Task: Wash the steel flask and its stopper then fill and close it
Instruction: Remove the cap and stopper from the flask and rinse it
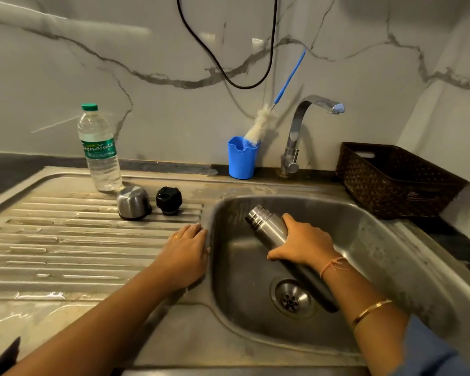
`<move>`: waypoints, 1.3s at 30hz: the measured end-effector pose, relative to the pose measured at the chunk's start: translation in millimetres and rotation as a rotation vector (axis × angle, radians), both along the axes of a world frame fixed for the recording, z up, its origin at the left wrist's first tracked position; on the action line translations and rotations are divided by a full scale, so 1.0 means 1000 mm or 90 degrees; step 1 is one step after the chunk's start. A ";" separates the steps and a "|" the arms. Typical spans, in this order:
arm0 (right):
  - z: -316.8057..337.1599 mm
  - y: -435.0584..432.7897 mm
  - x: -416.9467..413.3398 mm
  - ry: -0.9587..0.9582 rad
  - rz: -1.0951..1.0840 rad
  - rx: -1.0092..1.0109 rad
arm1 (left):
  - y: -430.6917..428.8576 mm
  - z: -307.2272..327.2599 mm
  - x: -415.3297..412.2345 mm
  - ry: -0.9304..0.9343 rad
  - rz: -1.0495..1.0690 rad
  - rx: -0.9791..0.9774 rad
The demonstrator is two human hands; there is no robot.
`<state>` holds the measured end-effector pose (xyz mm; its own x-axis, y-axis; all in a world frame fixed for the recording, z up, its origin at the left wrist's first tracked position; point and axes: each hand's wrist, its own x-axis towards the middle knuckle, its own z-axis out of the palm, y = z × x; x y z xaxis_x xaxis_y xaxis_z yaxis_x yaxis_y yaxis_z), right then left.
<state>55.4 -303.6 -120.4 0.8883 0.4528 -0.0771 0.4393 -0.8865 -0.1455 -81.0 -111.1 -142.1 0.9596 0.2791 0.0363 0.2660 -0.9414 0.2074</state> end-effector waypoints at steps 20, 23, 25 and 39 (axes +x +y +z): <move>-0.017 0.003 -0.006 -0.014 0.029 -0.070 | 0.005 0.001 -0.002 0.001 -0.013 -0.020; -0.018 0.003 -0.006 -0.017 0.031 -0.070 | 0.005 0.000 -0.002 0.001 -0.013 -0.017; -0.018 0.003 -0.007 -0.017 0.030 -0.070 | 0.005 0.000 -0.002 0.001 -0.013 -0.018; -0.018 0.003 -0.008 -0.051 0.041 -0.074 | 0.006 -0.001 0.000 0.013 -0.011 -0.019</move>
<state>46.9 -301.0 -138.4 0.8630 0.5013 -0.0621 0.5020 -0.8648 -0.0051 -81.4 -104.7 -143.2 0.9646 0.2636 0.0087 0.2546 -0.9391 0.2309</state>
